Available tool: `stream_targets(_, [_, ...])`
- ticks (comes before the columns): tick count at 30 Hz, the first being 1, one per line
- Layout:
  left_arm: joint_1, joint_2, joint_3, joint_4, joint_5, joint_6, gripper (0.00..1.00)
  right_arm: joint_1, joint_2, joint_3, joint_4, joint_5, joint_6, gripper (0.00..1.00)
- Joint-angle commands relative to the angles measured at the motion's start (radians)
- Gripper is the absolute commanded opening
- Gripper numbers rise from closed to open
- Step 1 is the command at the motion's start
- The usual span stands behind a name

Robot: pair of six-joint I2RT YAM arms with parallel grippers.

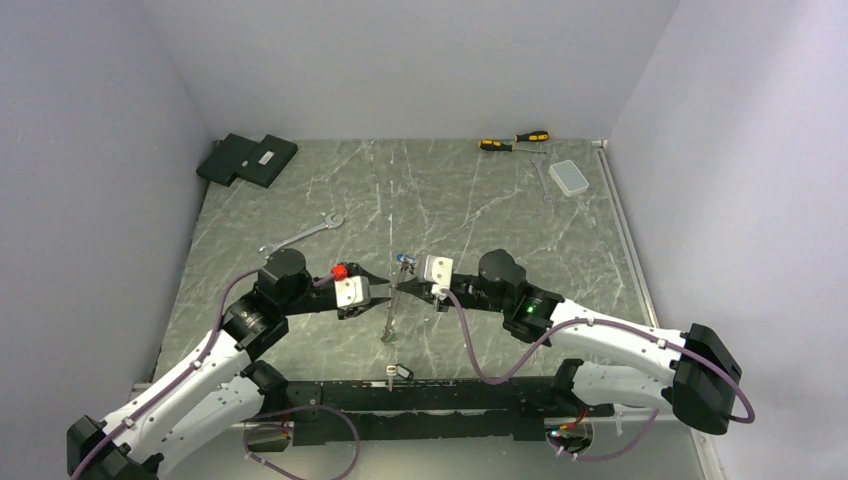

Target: Put the keys on the keyring

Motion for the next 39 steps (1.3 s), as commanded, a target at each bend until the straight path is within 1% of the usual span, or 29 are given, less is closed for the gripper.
stream_targets(1, [-0.002,0.002,0.043,-0.019,-0.003,0.032,0.40,0.002,-0.009,0.085,-0.059,0.009,-0.062,0.00])
stream_targets(5, [-0.002,0.003,0.044,-0.019,-0.006,0.031,0.39,0.006,0.002,0.118,-0.134,0.006,-0.086,0.00])
stream_targets(11, [-0.001,0.016,0.050,-0.021,0.001,0.035,0.32,0.014,0.014,0.145,-0.183,0.013,-0.103,0.00])
stream_targets(16, [-0.002,0.021,0.049,-0.025,-0.002,0.037,0.31,0.025,0.036,0.177,-0.239,0.021,-0.117,0.00])
stream_targets(21, [-0.001,0.041,0.055,-0.030,0.006,0.037,0.30,0.038,0.049,0.189,-0.252,0.028,-0.124,0.00])
stream_targets(27, [-0.002,0.055,0.061,-0.036,0.009,0.039,0.20,0.040,0.049,0.191,-0.249,0.024,-0.126,0.00])
stream_targets(31, [-0.002,0.065,0.066,-0.046,0.015,0.046,0.00,0.041,0.042,0.188,-0.239,0.019,-0.122,0.00])
stream_targets(33, [-0.001,0.065,0.067,-0.045,0.021,0.047,0.00,0.041,0.040,0.186,-0.229,0.017,-0.112,0.00])
stream_targets(34, [-0.001,0.063,0.066,-0.040,0.022,0.043,0.00,0.041,0.039,0.187,-0.223,0.024,-0.098,0.03])
stream_targets(35, [-0.001,0.057,0.063,-0.033,0.022,0.040,0.00,0.040,0.040,0.187,-0.209,0.046,-0.071,0.16])
stream_targets(36, [-0.001,0.051,0.060,-0.025,0.022,0.035,0.00,0.035,0.037,0.183,-0.192,0.065,-0.030,0.34])
stream_targets(37, [-0.001,0.043,0.057,-0.017,0.019,0.030,0.00,0.022,0.026,0.168,-0.162,0.072,0.006,0.48])
stream_targets(39, [-0.001,0.015,0.051,0.005,0.006,0.015,0.00,-0.009,-0.021,0.109,-0.066,0.055,0.060,0.58])
